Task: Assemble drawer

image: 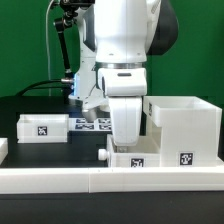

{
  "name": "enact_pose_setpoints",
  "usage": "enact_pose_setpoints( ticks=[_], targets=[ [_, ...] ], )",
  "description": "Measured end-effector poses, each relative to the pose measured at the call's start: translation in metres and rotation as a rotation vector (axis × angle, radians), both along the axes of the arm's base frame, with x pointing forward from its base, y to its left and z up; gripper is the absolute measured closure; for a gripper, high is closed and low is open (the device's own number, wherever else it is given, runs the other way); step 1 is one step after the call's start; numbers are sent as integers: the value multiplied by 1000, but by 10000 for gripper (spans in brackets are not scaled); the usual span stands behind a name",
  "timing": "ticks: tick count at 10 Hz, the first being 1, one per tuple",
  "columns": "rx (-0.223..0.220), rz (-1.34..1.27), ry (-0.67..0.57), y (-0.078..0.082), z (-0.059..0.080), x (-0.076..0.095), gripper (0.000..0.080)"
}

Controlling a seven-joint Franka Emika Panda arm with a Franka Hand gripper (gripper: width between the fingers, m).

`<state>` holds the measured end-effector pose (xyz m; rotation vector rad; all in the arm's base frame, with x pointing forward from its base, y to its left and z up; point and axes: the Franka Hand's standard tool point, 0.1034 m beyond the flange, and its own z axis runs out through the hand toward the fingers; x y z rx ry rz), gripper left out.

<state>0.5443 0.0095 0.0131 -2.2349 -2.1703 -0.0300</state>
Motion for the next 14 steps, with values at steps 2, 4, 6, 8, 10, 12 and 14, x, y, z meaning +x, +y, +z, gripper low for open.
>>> enact_pose_setpoints(
  ticks=[2,4,6,8,10,12,14],
  targets=[
    [-2,7,-1,0,0,0,758],
    [-2,7,-1,0,0,0,758],
    [0,8,-2,5,0,1,758],
    [3,10,-2,10,0,1,758],
    [3,8,-3,10,0,1,758],
    [3,7,-2,10,0,1,661],
    [3,2,-2,10,0,1,522]
  ],
)
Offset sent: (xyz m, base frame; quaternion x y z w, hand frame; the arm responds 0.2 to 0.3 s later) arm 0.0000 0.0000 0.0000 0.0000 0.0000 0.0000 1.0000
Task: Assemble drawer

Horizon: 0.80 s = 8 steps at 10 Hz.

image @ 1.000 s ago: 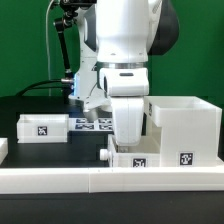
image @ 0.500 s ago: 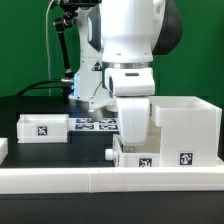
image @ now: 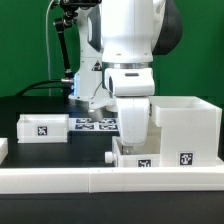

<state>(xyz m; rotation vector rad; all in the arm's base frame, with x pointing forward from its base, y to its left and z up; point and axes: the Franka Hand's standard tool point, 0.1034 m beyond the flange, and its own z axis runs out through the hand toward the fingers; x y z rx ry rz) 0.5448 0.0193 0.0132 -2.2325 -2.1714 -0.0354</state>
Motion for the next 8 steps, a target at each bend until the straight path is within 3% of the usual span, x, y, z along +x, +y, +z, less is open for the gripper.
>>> enact_pose_setpoints(
  ticks=[1,2,3,4,8],
  targets=[
    [0,0,-1,0,0,0,386],
    [0,0,-1,0,0,0,386],
    [0,0,-1,0,0,0,218],
    [0,0,-4,0,2,1,171],
    [-16,-15,8,-2,33,12,151]
  ],
)
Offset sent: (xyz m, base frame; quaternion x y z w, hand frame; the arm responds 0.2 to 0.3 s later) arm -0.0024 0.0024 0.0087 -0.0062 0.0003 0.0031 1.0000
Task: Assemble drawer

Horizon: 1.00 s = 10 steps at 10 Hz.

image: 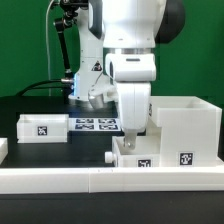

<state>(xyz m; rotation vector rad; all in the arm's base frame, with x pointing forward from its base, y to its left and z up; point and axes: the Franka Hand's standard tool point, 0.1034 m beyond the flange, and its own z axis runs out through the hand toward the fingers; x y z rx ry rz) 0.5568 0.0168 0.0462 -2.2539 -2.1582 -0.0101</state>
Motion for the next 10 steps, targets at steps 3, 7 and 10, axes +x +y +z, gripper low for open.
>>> enact_pose_setpoints(
  ticks=[3,7,10],
  targets=[
    [-12,-12,13,-18,20,15,150],
    [-2,52,23,-61,5,24,150],
    [5,61,26,-68,3,21,150]
  ],
)
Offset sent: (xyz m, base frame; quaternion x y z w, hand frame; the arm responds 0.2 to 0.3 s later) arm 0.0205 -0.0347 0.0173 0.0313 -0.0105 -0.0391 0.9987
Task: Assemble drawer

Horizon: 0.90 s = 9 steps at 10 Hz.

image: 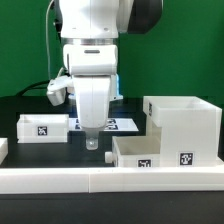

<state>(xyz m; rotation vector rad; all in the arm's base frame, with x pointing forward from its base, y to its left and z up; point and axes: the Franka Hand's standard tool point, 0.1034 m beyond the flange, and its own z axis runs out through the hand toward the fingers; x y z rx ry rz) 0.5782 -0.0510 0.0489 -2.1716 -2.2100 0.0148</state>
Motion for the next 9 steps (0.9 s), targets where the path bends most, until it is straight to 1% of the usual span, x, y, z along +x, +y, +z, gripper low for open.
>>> enact_pose_setpoints(
  ticks=[1,2,3,4,5,6,9],
  targets=[
    [43,28,4,-8,-9,-4,150],
    [96,21,12,-17,-14,-5,150],
    [135,21,15,-21,-17,-5,150],
    [163,15,18,-23,-22,-8,150],
    [205,10,21,-26,-26,-11,150],
    [219,-8,24,-26,-27,-10,150],
    [217,-38,27,-2,-23,-2,150]
  ],
)
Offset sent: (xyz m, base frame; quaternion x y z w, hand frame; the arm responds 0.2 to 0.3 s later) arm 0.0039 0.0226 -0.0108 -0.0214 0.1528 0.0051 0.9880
